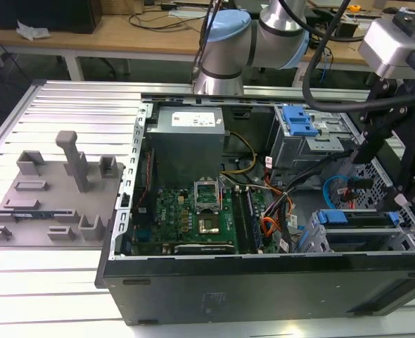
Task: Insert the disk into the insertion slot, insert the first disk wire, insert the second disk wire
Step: 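Insert the disk into the insertion slot, then insert the first disk wire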
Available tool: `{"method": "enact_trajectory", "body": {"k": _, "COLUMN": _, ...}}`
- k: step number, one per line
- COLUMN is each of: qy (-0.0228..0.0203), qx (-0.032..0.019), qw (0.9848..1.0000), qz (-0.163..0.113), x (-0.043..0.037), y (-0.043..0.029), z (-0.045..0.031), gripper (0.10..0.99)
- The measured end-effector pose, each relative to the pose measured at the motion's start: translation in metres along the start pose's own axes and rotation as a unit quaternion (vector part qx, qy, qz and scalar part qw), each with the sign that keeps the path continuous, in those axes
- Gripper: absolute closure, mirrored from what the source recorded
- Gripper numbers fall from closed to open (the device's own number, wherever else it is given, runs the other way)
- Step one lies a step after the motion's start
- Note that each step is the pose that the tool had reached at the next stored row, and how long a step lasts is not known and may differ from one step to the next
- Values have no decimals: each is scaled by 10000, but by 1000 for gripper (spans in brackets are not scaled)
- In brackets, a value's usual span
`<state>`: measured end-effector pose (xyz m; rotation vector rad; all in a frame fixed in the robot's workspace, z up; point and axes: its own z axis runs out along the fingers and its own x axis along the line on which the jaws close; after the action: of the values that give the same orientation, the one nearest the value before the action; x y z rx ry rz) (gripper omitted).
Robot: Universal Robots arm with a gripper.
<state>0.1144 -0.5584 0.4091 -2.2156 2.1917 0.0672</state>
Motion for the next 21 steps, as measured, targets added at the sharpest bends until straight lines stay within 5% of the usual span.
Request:
{"method": "enact_trajectory", "body": {"k": 1, "qy": 17, "qx": 0, "qw": 10000, "qz": 0, "x": -41, "y": -8, "z": 1, "gripper": 345}}
{"method": "enact_trajectory", "body": {"k": 19, "qy": 18, "qx": -1, "qw": 10000, "qz": -21, "x": -50, "y": -8, "z": 2, "gripper": 345}}
{"method": "enact_trajectory", "body": {"k": 21, "qy": 114, "qx": -3, "qw": 9999, "qz": -19, "x": -314, "y": -27, "z": 15, "gripper": 345}}
